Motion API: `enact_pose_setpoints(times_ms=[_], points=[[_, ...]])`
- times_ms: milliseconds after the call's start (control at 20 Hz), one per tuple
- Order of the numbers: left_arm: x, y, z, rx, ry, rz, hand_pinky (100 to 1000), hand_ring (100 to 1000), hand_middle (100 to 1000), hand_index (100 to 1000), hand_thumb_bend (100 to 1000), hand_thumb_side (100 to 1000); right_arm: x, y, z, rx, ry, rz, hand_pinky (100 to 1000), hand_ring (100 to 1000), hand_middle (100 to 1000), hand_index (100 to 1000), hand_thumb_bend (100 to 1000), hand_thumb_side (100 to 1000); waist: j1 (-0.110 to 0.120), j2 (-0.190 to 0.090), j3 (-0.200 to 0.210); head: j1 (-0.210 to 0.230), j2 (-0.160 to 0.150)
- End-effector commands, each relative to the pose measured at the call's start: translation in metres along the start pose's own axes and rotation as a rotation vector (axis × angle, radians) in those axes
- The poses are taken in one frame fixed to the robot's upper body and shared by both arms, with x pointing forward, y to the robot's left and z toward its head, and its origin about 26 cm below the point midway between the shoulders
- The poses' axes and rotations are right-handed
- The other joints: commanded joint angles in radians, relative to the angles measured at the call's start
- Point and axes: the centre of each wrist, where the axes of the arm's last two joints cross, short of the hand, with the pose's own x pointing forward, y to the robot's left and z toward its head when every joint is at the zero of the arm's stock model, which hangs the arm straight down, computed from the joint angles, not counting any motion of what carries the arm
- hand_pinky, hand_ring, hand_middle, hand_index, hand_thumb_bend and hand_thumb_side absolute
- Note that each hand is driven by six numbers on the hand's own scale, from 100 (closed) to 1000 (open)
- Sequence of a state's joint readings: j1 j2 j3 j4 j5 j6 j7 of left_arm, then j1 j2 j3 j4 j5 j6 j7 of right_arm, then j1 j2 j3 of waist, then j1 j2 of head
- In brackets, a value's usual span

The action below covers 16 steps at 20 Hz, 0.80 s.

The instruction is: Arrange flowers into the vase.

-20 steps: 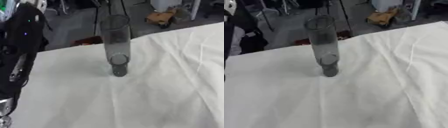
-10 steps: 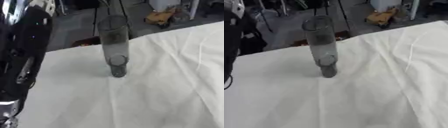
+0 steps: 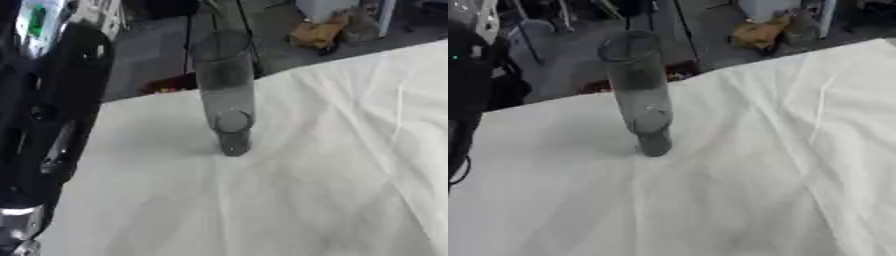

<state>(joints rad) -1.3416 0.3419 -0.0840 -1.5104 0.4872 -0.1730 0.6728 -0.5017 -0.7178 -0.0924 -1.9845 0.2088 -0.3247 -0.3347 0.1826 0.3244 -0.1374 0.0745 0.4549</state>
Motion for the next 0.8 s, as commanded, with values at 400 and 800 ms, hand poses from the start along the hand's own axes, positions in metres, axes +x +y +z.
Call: enact_pose_setpoints(times_ms=[400, 800], points=[[0.000, 0.002, -0.003, -0.028, -0.015, -0.038, 100, 100, 100, 100, 100, 647, 0.005, -0.006, -0.010, -0.007, -0.038, 0.008, 836, 1000, 795, 805, 100, 1000, -0.008, -0.008, -0.002, 0.001, -0.014], [-0.009, 0.007, 0.001, -0.007, 0.010, -0.060, 100, 100, 100, 100, 100, 652, 0.005, -0.006, -0.011, -0.015, -0.041, 0.008, 836, 1000, 794, 803, 100, 1000, -0.008, 0.001, -0.009, 0.007, -0.023]])
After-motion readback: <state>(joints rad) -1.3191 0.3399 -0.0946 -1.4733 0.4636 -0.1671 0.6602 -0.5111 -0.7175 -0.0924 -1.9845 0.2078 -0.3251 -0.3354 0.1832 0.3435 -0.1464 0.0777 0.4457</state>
